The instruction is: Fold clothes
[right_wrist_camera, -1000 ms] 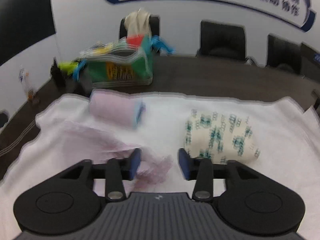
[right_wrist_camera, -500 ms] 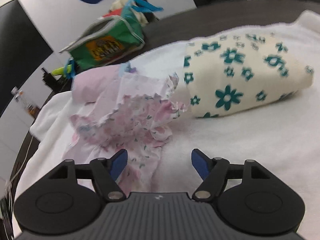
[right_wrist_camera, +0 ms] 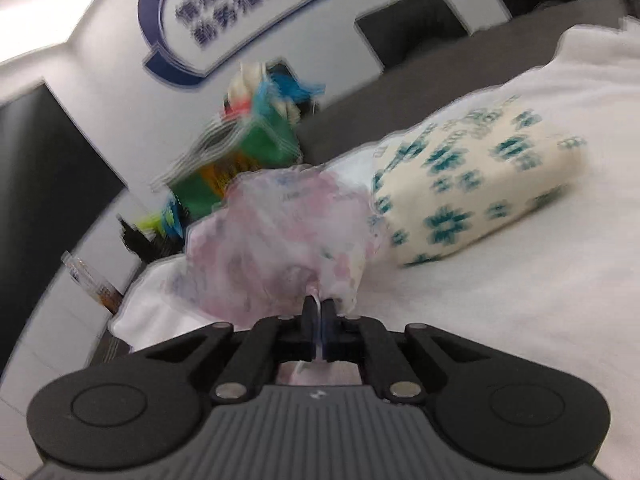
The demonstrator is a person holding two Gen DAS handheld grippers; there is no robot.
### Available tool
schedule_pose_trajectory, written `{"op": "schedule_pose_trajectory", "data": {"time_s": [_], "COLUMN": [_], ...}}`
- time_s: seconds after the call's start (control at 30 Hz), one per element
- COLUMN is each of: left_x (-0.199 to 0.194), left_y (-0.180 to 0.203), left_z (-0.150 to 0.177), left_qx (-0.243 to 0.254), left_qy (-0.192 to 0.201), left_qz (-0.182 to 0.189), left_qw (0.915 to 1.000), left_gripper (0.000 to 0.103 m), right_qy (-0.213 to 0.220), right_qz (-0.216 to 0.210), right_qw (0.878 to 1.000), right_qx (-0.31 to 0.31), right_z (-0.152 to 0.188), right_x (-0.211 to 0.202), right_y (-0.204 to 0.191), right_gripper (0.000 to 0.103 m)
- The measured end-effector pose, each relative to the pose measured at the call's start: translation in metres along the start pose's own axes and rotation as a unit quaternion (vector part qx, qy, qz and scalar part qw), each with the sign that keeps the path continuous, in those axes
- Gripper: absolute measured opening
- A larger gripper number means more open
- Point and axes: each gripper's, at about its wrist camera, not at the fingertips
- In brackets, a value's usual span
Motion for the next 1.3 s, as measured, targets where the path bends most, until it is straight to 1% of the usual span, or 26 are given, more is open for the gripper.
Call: {"op": "schedule_pose_trajectory", "data": {"time_s": [0.1,0.17,0.23,0.27,0.33,0.37,0.4,0.43,0.47,0.53,0.6,0.63,0.7,0.77,0.8,0.83,0.87,0.9,0.97,1.03,1.07,1.1,1.17,1.2,1.27,1.3], "left_x": [-0.032,-0.034,-0.028,-0.028,-0.029,-0.031,-0.031,-0.028,-0.021,0.0,0.038,0.058,0.105,0.131,0.135,0.138,0.141,0.145,0.151,0.157,0.16,0.163,0.17,0.173,0.17,0.168], "left_y": [-0.021,-0.024,-0.021,-0.02,-0.025,-0.03,-0.035,-0.037,-0.035,-0.026,-0.014,-0.008,-0.007,-0.01,-0.01,-0.01,-0.01,-0.009,-0.009,-0.008,-0.008,-0.007,-0.007,-0.007,-0.005,-0.005], "left_z": [0.001,0.018,0.042,0.052,0.057,0.053,0.045,0.037,0.028,0.015,0.009,0.006,0.01,0.016,0.017,0.017,0.017,0.017,0.018,0.018,0.018,0.018,0.019,0.019,0.011,0.006], "left_qx": [0.046,0.028,-0.003,-0.014,-0.054,-0.081,-0.109,-0.126,-0.134,-0.13,-0.142,-0.148,-0.186,-0.209,-0.217,-0.225,-0.233,-0.241,-0.256,-0.272,-0.28,-0.287,-0.303,-0.31,-0.296,-0.288], "left_qy": [0.041,0.027,-0.018,-0.027,-0.027,-0.013,0.005,0.013,0.016,0.001,-0.039,-0.059,-0.12,-0.154,-0.159,-0.161,-0.164,-0.166,-0.171,-0.176,-0.178,-0.181,-0.186,-0.188,-0.166,-0.154], "left_qz": [0.023,0.062,0.12,0.14,0.171,0.182,0.183,0.176,0.161,0.136,0.128,0.124,0.098,0.033,0.032,0.036,0.039,0.043,0.05,0.058,0.061,0.065,0.072,0.076,0.073,0.071], "left_qw": [0.9978,0.9973,0.9927,0.9898,0.9833,0.9799,0.977,0.9762,0.9777,0.982,0.9809,0.9795,0.9704,0.9652,0.9627,0.9603,0.9579,0.9553,0.95,0.9444,0.9414,0.9384,0.932,0.9288,0.9379,0.9426], "left_gripper": [0.0,0.0,0.0,0.002,0.007,0.012,0.028,0.039,0.055,0.056,0.057,0.057,0.055,0.049,0.048,0.048,0.05,0.05,0.05,0.051,0.054,0.056,0.056,0.056,0.055,0.05], "right_qy": [0.077,0.078,0.078,0.078,0.078,0.082,0.089,0.099,0.108,0.11,0.061,0.033,-0.03,-0.072,-0.088,-0.081,-0.071,-0.061,-0.006,0.017,0.016,0.002,-0.013,-0.02,-0.034,-0.042], "right_qz": [0.02,0.056,0.091,0.107,0.124,0.133,0.136,0.135,0.13,0.09,0.029,0.001,-0.019,-0.006,0.0,-0.002,-0.019,-0.026,-0.02,-0.006,-0.002,-0.014,-0.023,-0.026,-0.038,-0.044], "right_qw": [0.997,0.995,0.993,0.991,0.989,0.988,0.987,0.986,0.985,0.989,0.996,0.998,0.996,0.989,0.985,0.983,0.986,0.993,0.999,0.993,0.99,0.991,0.993,0.994,0.995,0.995], "right_qx": [-0.02,-0.009,0.003,0.007,0.013,0.019,0.013,-0.002,-0.017,-0.045,-0.053,-0.058,-0.086,-0.131,-0.151,-0.163,-0.151,-0.102,0.036,0.113,0.139,0.135,0.112,0.1,0.087,0.083], "right_z": [0.017,0.046,0.075,0.089,0.102,0.105,0.104,0.1,0.096,0.09,0.089,0.088,0.092,0.098,0.101,0.1,0.095,0.084,0.06,0.047,0.044,0.043,0.047,0.048,0.045,0.043], "right_x": [-0.087,-0.132,-0.177,-0.198,-0.229,-0.244,-0.256,-0.265,-0.272,-0.274,-0.251,-0.238,-0.194,-0.157,-0.14,-0.132,-0.127,-0.127,-0.13,-0.137,-0.139,-0.139,-0.137,-0.134,-0.121,-0.113], "right_y": [0.015,0.037,0.059,0.069,0.078,0.081,0.079,0.073,0.067,0.05,0.041,0.037,0.033,0.028,0.026,0.026,0.03,0.042,0.077,0.106,0.117,0.119,0.114,0.111,0.106,0.104], "right_gripper": [0.002,0.002,0.002,0.004,0.008,0.013,0.025,0.033,0.044,0.057,0.081,0.084,0.084,0.081,0.064,0.049,0.013,0.01,0.01,0.014,0.023,0.043,0.064,0.063,0.062,0.045]}}
Point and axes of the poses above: each gripper's, at about its wrist camera, not at the fingertips, and x roughly the way its jaws point, y to its right, z to its underside, and after that the axes turned 11 degrees about y, right-handed
